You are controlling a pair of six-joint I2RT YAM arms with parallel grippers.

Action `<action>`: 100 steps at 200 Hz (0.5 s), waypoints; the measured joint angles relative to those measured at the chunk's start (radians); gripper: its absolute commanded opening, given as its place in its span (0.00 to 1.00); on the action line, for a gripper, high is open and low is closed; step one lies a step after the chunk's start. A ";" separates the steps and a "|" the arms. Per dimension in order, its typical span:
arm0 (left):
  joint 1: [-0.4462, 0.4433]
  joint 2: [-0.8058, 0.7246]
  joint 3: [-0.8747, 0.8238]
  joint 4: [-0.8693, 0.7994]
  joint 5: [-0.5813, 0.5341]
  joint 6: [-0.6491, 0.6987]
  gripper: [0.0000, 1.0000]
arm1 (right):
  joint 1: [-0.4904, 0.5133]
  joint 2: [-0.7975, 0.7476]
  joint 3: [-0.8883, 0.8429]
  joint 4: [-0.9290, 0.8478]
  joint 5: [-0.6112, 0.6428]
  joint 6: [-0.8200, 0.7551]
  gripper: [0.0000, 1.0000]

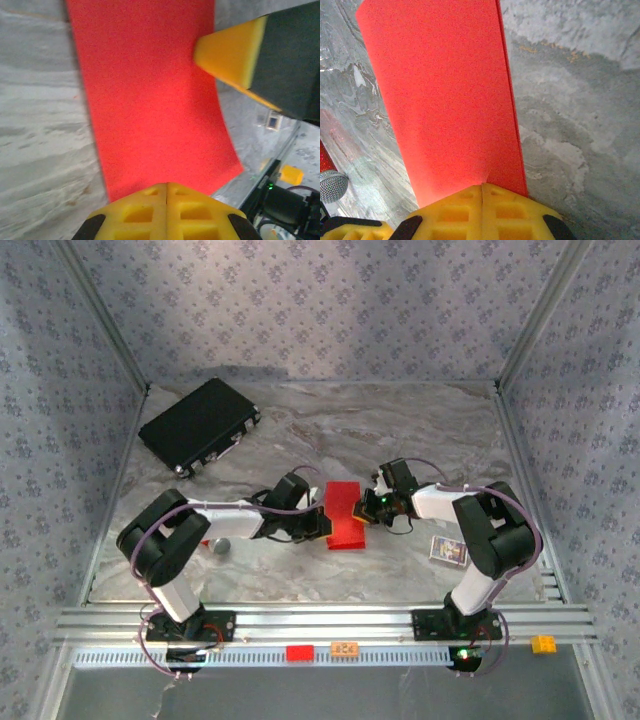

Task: Fold a paper plane with a square sheet of paper (pick it up from the middle)
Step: First fold the square sheet of paper in half at the center of the table.

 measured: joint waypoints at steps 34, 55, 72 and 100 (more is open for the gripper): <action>0.000 0.062 0.000 0.060 0.047 -0.034 0.02 | 0.000 0.000 0.000 0.000 0.000 0.000 0.00; 0.000 0.092 -0.011 0.074 0.061 -0.040 0.01 | 0.000 0.000 0.000 0.000 0.000 0.000 0.00; 0.000 0.093 -0.024 0.089 0.071 -0.039 0.01 | 0.000 0.000 0.000 0.000 0.000 0.001 0.00; -0.007 0.082 -0.025 0.057 0.070 0.008 0.01 | 0.000 0.000 0.000 0.000 0.002 0.007 0.00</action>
